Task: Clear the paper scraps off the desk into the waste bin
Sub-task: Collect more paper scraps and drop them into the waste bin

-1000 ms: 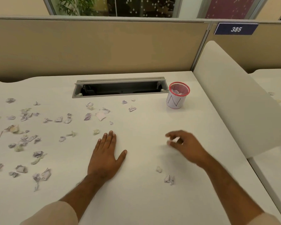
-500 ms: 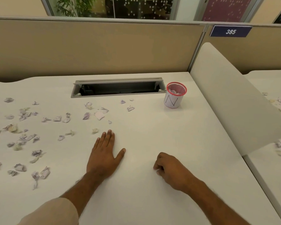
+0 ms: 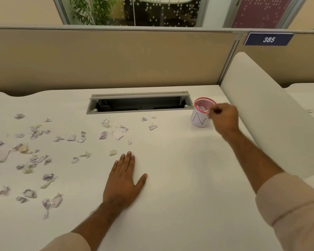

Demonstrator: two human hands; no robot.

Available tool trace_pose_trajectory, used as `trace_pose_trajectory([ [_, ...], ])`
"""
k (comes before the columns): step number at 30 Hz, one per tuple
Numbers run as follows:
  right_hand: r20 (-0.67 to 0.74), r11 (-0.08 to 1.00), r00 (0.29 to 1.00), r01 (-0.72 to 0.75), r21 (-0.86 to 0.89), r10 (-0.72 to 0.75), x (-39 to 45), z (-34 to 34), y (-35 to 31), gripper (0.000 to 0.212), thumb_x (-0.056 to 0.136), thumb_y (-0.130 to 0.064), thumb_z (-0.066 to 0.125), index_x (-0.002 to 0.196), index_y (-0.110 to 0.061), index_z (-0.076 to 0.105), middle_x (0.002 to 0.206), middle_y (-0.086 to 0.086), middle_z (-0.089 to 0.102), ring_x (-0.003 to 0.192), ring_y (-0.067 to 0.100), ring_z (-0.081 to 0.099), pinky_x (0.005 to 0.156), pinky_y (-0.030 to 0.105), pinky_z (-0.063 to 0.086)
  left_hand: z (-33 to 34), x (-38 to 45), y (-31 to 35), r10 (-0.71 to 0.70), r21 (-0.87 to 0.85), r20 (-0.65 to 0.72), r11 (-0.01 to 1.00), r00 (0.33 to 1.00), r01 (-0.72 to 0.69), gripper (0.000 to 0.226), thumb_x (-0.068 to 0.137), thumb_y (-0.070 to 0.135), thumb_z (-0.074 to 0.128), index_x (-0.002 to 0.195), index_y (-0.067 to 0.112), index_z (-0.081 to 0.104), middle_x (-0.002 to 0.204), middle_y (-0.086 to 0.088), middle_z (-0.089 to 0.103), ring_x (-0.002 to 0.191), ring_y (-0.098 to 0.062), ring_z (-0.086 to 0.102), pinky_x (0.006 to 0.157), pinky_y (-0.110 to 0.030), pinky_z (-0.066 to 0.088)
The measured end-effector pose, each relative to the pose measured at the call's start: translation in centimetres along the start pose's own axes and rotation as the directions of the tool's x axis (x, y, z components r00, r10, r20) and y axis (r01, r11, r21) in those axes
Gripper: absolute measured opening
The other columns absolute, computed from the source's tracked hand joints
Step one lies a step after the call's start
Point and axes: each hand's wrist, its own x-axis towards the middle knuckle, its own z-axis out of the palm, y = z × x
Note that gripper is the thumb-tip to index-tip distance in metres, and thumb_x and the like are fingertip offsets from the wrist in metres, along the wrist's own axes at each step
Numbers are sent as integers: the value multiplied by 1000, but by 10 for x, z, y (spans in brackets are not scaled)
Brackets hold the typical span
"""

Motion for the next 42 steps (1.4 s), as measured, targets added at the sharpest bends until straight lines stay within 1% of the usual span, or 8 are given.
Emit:
trace_pose_trajectory([
  [6, -25, 989, 1000, 4, -151, -8, 65, 3, -10, 20, 79, 3, 60, 91, -5, 74, 92, 14, 72, 77, 21, 63, 80, 32, 55, 2, 0, -2, 4, 11, -17, 1000, 1000, -4, 84, 91, 72, 15, 156, 20, 5, 163, 11, -5, 147, -2, -14, 121, -27, -7],
  [9, 7, 973, 999, 49, -227, -49, 69, 8, -10, 23, 79, 1, 63, 98, -5, 75, 84, 9, 66, 76, 16, 55, 76, 26, 49, 3, 0, -3, 3, 21, -18, 1000, 1000, -2, 84, 91, 73, 14, 156, 21, 5, 163, 10, -4, 148, -3, -13, 120, -25, -9],
  [19, -177, 994, 983, 25, -106, -43, 35, 13, -17, 28, 83, 1, 50, 96, -3, 74, 100, 13, 73, 96, 25, 66, 89, 26, 50, 3, 0, -2, -1, 29, -13, 1000, 1000, 2, 85, 90, 73, 12, 156, 20, 3, 163, 10, -6, 148, -4, -13, 121, -27, -7],
  [22, -137, 996, 988, 68, -65, -76, -6, 19, -18, 20, 84, -4, 56, 91, -6, 75, 93, 13, 74, 90, 26, 67, 84, 28, 51, 3, 0, -1, -4, 26, -4, 1000, 1000, 4, 85, 89, 74, 10, 156, 21, 0, 163, 10, -8, 148, -5, -14, 122, -29, -5],
  [25, -27, 991, 993, 110, -73, -112, -67, 35, -10, 17, 88, -14, 62, 81, -5, 73, 77, 14, 72, 71, 24, 62, 65, 21, 37, 3, 0, -1, -7, 21, 14, 1000, 1000, 7, 86, 90, 73, 11, 156, 20, 0, 163, 9, -9, 148, -6, -14, 122, -30, -4],
  [29, 82, 992, 989, 124, -25, -121, -155, 52, 0, 8, 86, -9, 66, 89, -8, 73, 86, 5, 72, 73, 12, 59, 68, 6, 39, -1, 1, 1, -11, 34, 60, 999, 998, 9, 87, 89, 71, 12, 156, 17, 2, 163, 4, -8, 149, -10, -12, 122, -32, -5],
  [34, 214, 999, 976, 44, -2, -43, -228, 62, -1, 15, 88, -13, 63, 102, -14, 69, 96, -6, 66, 85, 13, 62, 78, 32, 54, -16, -12, -3, 46, 80, 148, 995, 988, -59, 77, 95, 64, 17, 156, 19, 1, 164, 1, -9, 150, -16, -10, 122, -36, -7],
  [42, 272, 999, 962, 35, -22, -28, -278, 85, -26, 24, 90, -13, 61, 113, -19, 65, 103, -12, 57, 95, 11, 57, 84, 30, 51, -57, -73, -45, 113, 156, 103, 979, 988, -128, 66, 95, 57, 26, 150, 21, 30, 162, 1, 18, 151, -20, 5, 122, -36, -5],
])
